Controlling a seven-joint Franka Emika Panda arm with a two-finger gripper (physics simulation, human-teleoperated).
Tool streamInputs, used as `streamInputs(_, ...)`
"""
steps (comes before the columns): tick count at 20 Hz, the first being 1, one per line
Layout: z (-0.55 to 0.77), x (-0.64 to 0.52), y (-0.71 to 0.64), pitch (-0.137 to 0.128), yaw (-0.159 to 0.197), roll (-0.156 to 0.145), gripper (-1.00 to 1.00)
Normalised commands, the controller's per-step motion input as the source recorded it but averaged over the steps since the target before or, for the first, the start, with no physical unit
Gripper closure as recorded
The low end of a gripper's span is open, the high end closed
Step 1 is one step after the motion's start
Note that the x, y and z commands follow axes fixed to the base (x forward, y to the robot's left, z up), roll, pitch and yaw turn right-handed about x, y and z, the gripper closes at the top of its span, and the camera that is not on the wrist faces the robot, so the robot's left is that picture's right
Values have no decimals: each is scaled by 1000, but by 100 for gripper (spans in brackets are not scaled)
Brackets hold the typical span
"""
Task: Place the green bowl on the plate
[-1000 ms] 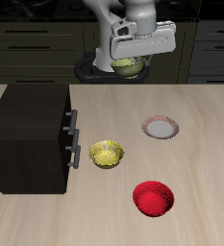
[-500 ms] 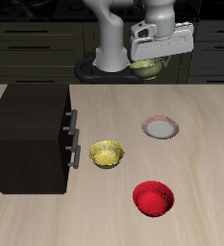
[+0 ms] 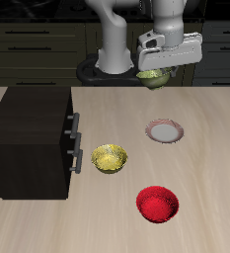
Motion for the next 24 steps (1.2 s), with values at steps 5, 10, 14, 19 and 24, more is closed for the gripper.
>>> streamInputs(5,-274,78,-101,20,-9,-43,100)
streamInputs(10,-328,146,9,59,-14,6,100)
streamInputs(14,-207,111,11,38,-7,0,100)
streamInputs(19,-271,256,73,40,-26,-38,100)
streamInputs(24,-203,153,176,43,-22,-1,100)
